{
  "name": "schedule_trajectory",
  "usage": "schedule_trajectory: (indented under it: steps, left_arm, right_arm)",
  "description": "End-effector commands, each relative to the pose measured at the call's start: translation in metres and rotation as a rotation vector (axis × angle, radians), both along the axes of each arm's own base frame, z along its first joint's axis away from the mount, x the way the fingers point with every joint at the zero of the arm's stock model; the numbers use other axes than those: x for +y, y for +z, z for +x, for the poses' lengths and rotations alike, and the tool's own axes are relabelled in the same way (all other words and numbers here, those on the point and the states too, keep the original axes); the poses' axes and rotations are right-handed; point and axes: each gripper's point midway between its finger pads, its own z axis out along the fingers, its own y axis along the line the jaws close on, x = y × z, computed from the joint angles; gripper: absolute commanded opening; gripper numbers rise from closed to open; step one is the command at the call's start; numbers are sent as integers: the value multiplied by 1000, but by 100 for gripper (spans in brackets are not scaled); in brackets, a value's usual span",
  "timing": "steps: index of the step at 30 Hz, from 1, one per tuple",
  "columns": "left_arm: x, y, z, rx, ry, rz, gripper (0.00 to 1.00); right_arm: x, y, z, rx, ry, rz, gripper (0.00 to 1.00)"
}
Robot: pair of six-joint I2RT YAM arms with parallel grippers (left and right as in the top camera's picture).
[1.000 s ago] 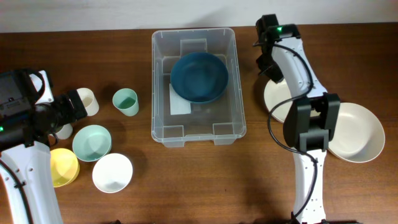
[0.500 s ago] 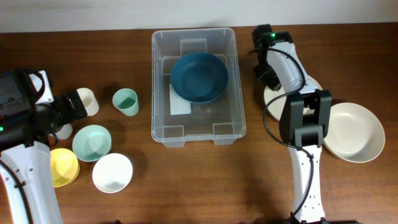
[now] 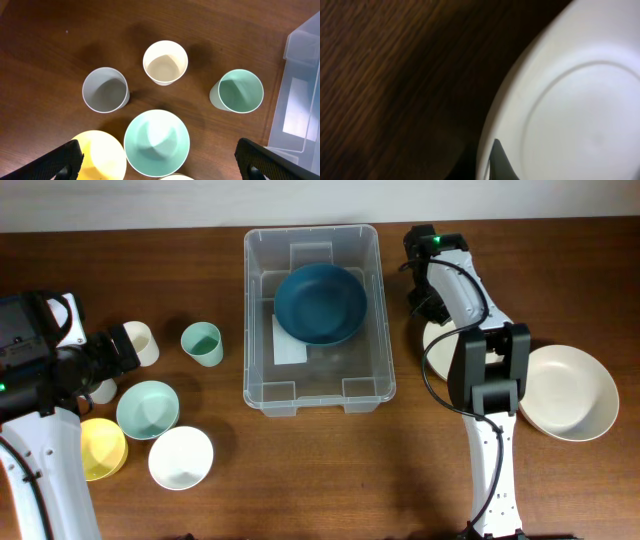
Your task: Pack container
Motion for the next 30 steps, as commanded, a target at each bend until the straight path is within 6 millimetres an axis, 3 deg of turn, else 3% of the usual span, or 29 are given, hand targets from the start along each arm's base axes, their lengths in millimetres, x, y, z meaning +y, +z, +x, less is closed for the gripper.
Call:
schedule_trajectory:
  steps: [1, 8, 17, 26, 30]
  left_arm:
    - [0, 5, 1, -19, 7, -10, 100]
    - [0, 5, 1, -19, 7, -10, 100]
    - [0, 5, 1, -19, 7, -10, 100]
    - [0, 5, 1, -19, 7, -10, 100]
    - [0, 5, 1, -19, 7, -10, 100]
  right_arm:
    - [1, -9, 0, 5, -17, 18, 4]
    - [-1, -5, 5, 14, 75, 0, 4]
    - [-28, 35, 3, 24, 80, -172, 4]
    - [-26, 63, 17, -14, 155, -176, 4]
    - [-20, 88, 32, -22, 330, -206, 4]
